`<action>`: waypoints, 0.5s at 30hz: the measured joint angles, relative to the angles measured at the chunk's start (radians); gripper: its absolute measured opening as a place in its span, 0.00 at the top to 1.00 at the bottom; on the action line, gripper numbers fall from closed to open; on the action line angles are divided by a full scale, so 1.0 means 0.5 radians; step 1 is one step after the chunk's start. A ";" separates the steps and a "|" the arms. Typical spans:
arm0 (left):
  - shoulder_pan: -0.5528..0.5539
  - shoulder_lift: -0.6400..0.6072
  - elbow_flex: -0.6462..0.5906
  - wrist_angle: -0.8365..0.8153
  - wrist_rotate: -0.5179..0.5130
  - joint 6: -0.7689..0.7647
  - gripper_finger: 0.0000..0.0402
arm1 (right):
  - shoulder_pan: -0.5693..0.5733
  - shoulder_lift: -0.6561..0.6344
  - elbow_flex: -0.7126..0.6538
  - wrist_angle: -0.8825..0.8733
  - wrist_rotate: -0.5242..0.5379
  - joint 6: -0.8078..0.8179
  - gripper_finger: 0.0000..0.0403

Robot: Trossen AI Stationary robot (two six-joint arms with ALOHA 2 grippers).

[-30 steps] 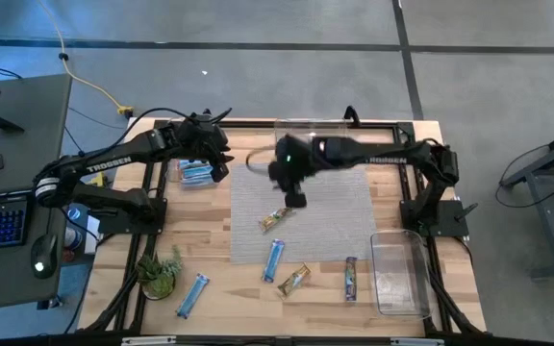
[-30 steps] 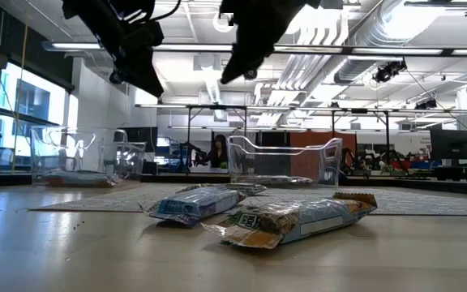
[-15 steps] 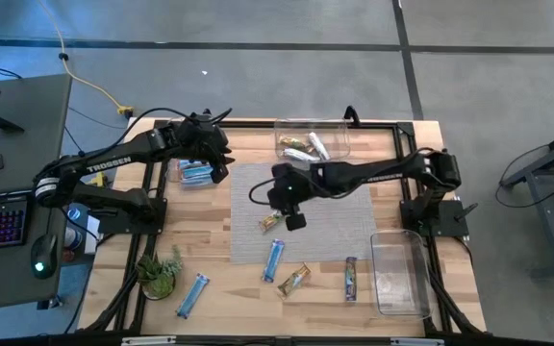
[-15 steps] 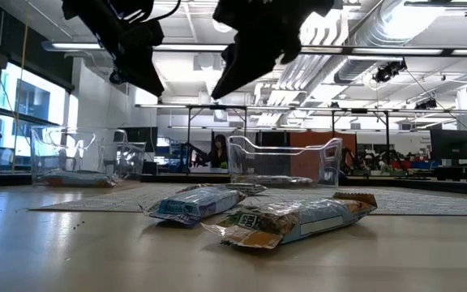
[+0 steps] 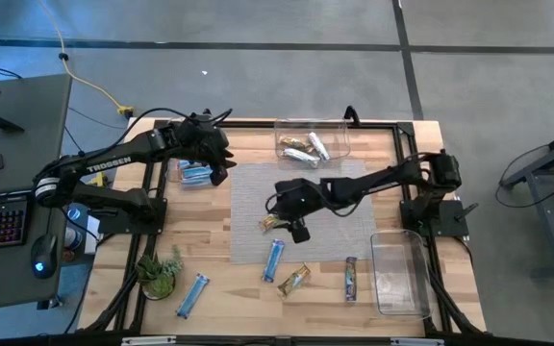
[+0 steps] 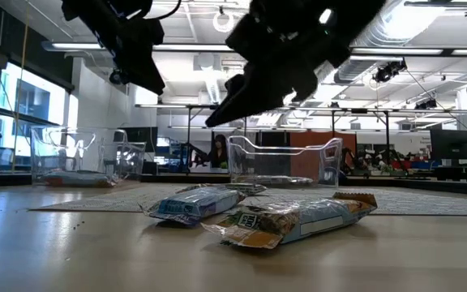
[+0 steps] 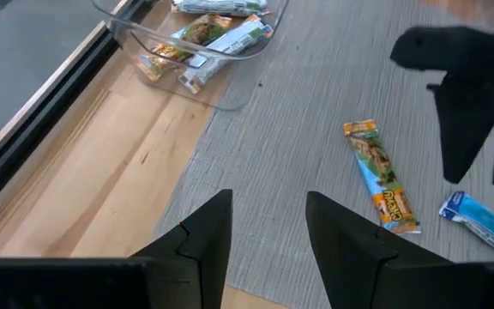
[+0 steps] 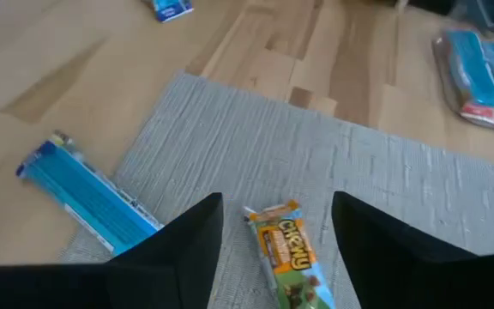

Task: Pick and place Granola Bars by type
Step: Put the yellow granola bar into the top right transparent bin

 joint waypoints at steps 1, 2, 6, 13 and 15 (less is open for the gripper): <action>0.000 0.000 0.000 0.000 -0.001 0.000 0.64 | 0.000 0.012 -0.056 0.103 -0.006 -0.008 0.49; 0.000 0.000 0.000 0.001 -0.001 0.000 0.64 | -0.004 0.023 -0.099 0.199 -0.014 -0.008 0.49; 0.000 0.000 0.000 0.010 0.000 -0.001 0.64 | -0.049 0.139 -0.201 0.505 -0.104 0.045 0.49; 0.000 0.000 -0.001 0.011 0.000 -0.002 0.64 | -0.151 0.411 -0.114 0.520 -0.084 -0.018 0.49; 0.000 0.000 -0.001 0.011 0.000 -0.001 0.64 | -0.177 0.439 -0.113 0.520 -0.111 -0.013 0.49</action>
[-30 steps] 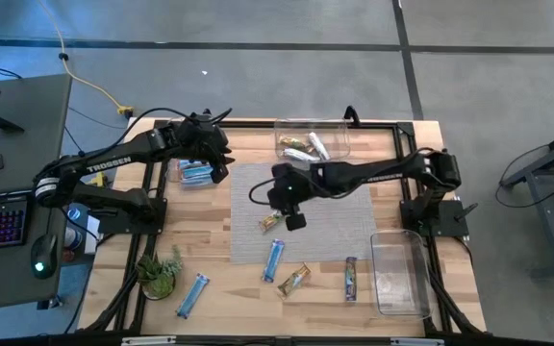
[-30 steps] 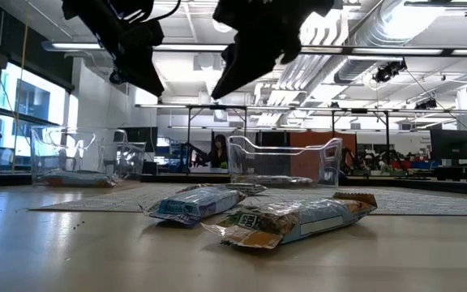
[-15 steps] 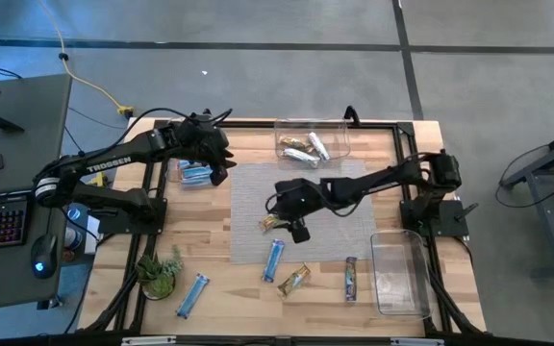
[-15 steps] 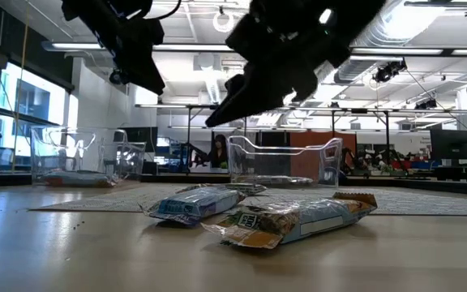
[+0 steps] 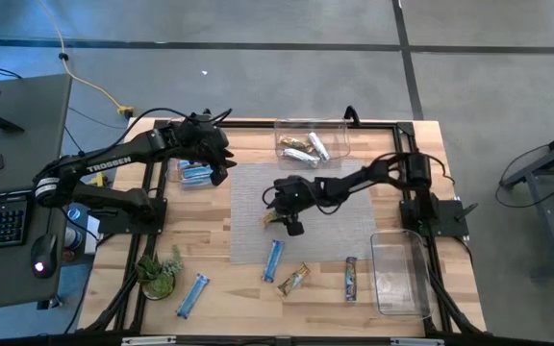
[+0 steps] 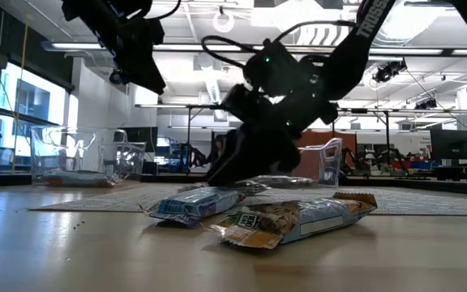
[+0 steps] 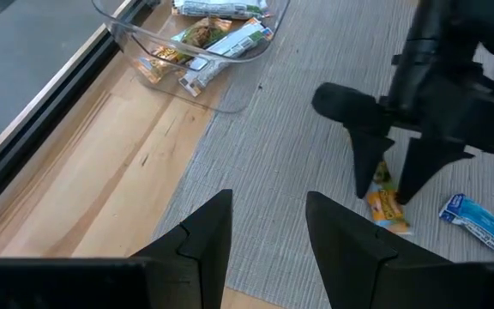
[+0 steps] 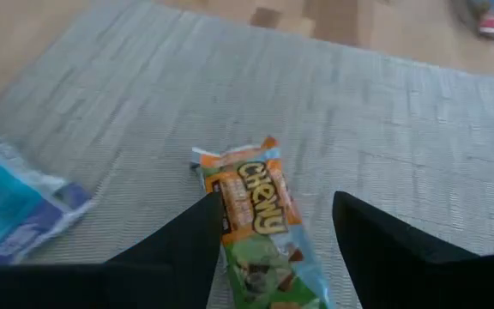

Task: Pick and place Granola Bars by type
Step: Put the yellow granola bar into the top right transparent bin

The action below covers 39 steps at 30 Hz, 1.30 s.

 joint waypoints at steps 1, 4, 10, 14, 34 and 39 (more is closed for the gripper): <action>0.000 0.000 0.000 0.000 0.000 0.000 0.64 | -0.013 0.004 -0.001 -0.003 -0.019 0.004 0.49; 0.000 0.000 0.000 -0.002 0.001 0.002 0.64 | -0.039 0.008 -0.008 -0.103 -0.126 0.004 0.49; 0.000 0.000 0.000 -0.005 0.001 0.008 0.64 | -0.042 0.009 -0.006 -0.145 -0.170 -0.009 0.49; 0.000 0.000 0.000 -0.006 0.000 0.008 0.64 | -0.036 0.009 -0.006 -0.151 -0.171 -0.009 0.52; 0.000 0.000 0.000 -0.006 -0.005 0.009 0.64 | -0.034 -0.085 -0.012 -0.147 -0.069 0.272 0.77; 0.000 -0.001 0.000 -0.004 -0.011 0.009 0.64 | -0.042 -0.364 -0.009 -0.243 0.168 0.126 0.77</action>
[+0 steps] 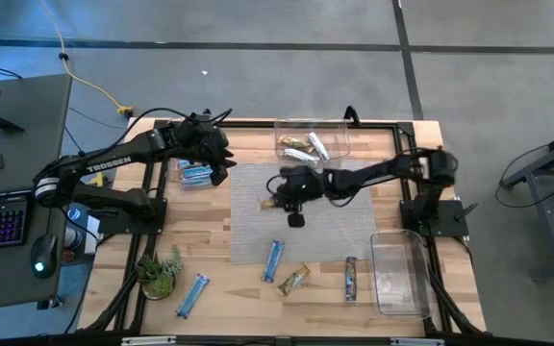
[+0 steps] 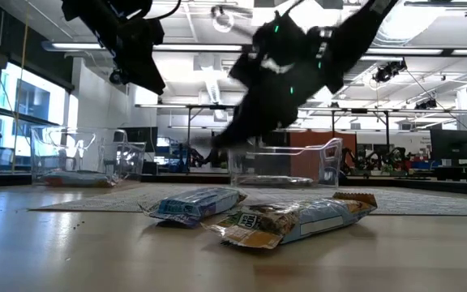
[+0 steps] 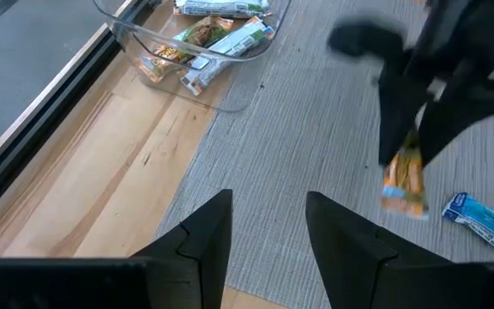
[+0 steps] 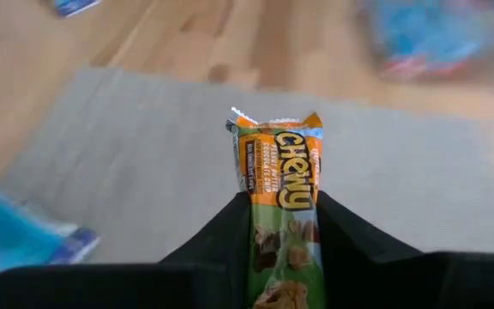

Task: Pick and place Granola Bars by type
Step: Put the yellow granola bar into the top right transparent bin

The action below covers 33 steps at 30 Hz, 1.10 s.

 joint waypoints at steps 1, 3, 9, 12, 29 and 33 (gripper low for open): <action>0.000 0.001 0.000 0.002 -0.001 0.000 0.64 | -0.011 -0.078 0.000 -0.056 0.083 -0.052 0.77; 0.000 0.000 0.000 0.000 -0.001 0.000 0.64 | -0.046 -0.237 0.001 -0.182 0.325 -0.164 0.77; 0.000 0.000 0.000 0.000 -0.008 0.000 0.64 | -0.257 -0.593 0.003 -0.484 0.991 -0.255 0.77; 0.000 0.000 0.000 -0.001 -0.008 0.000 0.64 | -0.442 -0.661 0.003 -0.502 1.214 0.086 0.77; 0.000 0.000 0.000 -0.008 -0.007 0.050 0.64 | -0.991 -0.285 0.004 -0.794 0.960 0.808 0.77; 0.000 0.000 0.000 -0.008 -0.007 0.052 0.64 | -0.987 -0.264 0.003 -0.808 1.003 0.718 0.77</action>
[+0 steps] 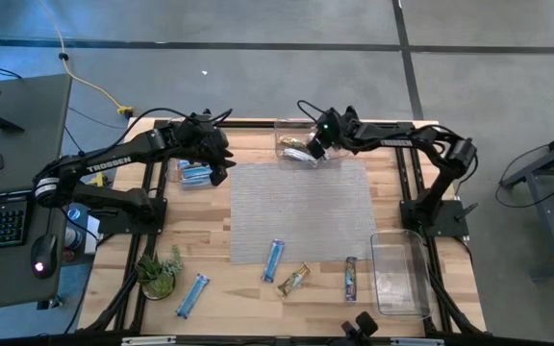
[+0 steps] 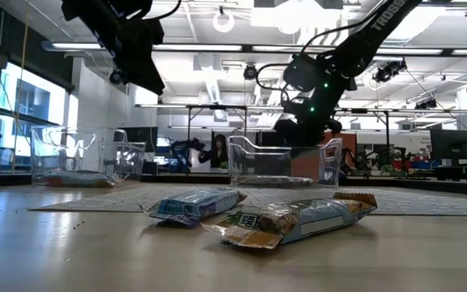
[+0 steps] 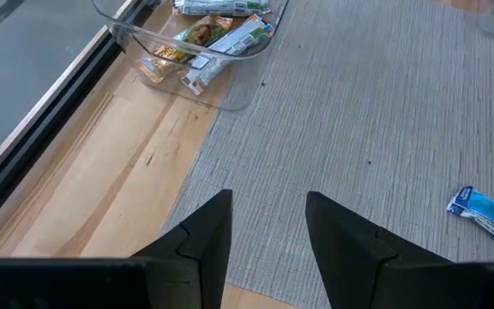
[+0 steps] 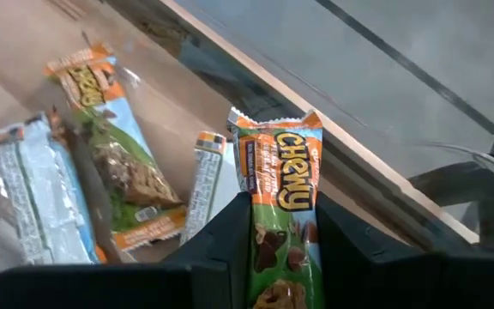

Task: Pick and place Granola Bars by type
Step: Put the yellow granola bar into the top right transparent bin

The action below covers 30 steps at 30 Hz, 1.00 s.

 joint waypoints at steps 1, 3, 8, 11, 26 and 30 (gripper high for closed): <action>0.000 0.000 0.000 0.000 0.000 0.001 0.64 | 0.000 0.000 0.001 -0.002 0.002 -0.006 0.77; 0.000 0.000 0.000 0.000 -0.001 0.000 0.64 | -0.001 0.000 0.000 0.000 0.005 -0.022 0.75; 0.000 0.000 0.000 0.001 -0.001 0.000 0.64 | 0.005 0.000 0.000 0.000 0.002 -0.129 0.69; 0.000 0.000 0.000 0.001 -0.001 0.000 0.64 | 0.019 0.000 0.001 0.000 0.003 -0.184 0.65; 0.000 0.000 0.000 0.002 -0.002 0.000 0.64 | 0.590 -0.451 0.001 0.162 -0.511 -0.577 0.60; 0.000 0.000 0.000 0.003 -0.002 0.000 0.64 | 0.984 -0.601 0.001 0.134 -0.746 -0.620 0.60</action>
